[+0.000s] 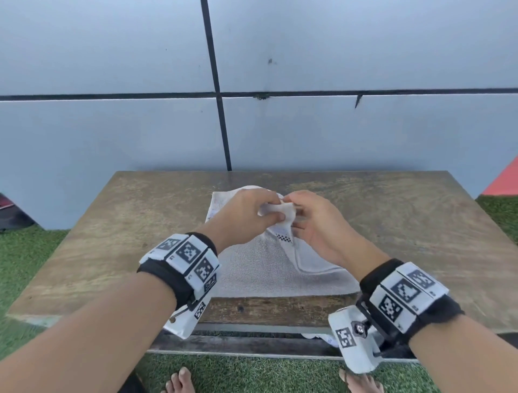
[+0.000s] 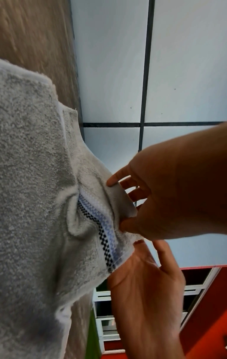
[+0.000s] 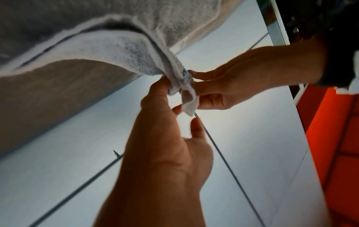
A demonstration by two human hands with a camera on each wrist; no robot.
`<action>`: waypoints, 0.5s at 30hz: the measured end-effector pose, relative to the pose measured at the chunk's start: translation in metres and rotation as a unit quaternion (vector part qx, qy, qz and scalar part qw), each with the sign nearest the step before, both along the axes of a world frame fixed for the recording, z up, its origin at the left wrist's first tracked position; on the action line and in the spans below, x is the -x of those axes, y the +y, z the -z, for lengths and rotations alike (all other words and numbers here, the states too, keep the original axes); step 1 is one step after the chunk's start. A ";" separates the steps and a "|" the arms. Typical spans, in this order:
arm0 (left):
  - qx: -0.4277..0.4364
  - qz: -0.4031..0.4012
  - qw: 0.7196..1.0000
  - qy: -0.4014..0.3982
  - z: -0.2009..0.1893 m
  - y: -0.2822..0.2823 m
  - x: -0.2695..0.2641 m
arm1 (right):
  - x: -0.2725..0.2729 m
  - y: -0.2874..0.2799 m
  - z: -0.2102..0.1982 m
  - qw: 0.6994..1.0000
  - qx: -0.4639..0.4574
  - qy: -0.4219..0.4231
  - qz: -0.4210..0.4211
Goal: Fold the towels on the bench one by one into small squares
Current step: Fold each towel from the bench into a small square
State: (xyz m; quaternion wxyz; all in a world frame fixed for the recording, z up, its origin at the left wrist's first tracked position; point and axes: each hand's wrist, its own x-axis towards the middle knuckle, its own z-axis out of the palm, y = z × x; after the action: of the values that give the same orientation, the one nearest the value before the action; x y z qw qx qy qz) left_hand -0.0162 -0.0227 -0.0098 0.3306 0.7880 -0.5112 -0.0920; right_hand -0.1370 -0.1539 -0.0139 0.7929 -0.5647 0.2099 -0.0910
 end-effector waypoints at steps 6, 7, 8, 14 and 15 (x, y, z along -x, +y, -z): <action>-0.054 0.028 0.997 0.056 -0.013 0.004 0.011 | 0.001 0.020 0.004 0.990 -0.115 0.055 0.055; -0.062 0.030 0.996 0.059 -0.013 0.004 0.011 | 0.001 0.021 0.003 0.991 -0.115 0.050 0.050; -0.069 0.029 0.995 0.061 -0.012 0.004 0.011 | 0.001 0.022 0.003 0.993 -0.099 0.054 0.045; -0.049 -0.005 0.993 0.107 0.004 0.022 0.004 | -0.003 0.014 0.017 0.943 0.297 0.124 0.090; -0.046 -0.010 0.993 0.109 0.004 0.025 0.002 | -0.001 0.013 0.015 0.914 0.378 0.111 0.098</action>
State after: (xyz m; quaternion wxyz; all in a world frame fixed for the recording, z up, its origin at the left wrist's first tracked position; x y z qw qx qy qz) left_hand -0.0184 0.0027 -0.0142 0.3484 0.7928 -0.4596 -0.1973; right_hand -0.1356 -0.1412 -0.0285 0.4790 -0.8054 0.3007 -0.1774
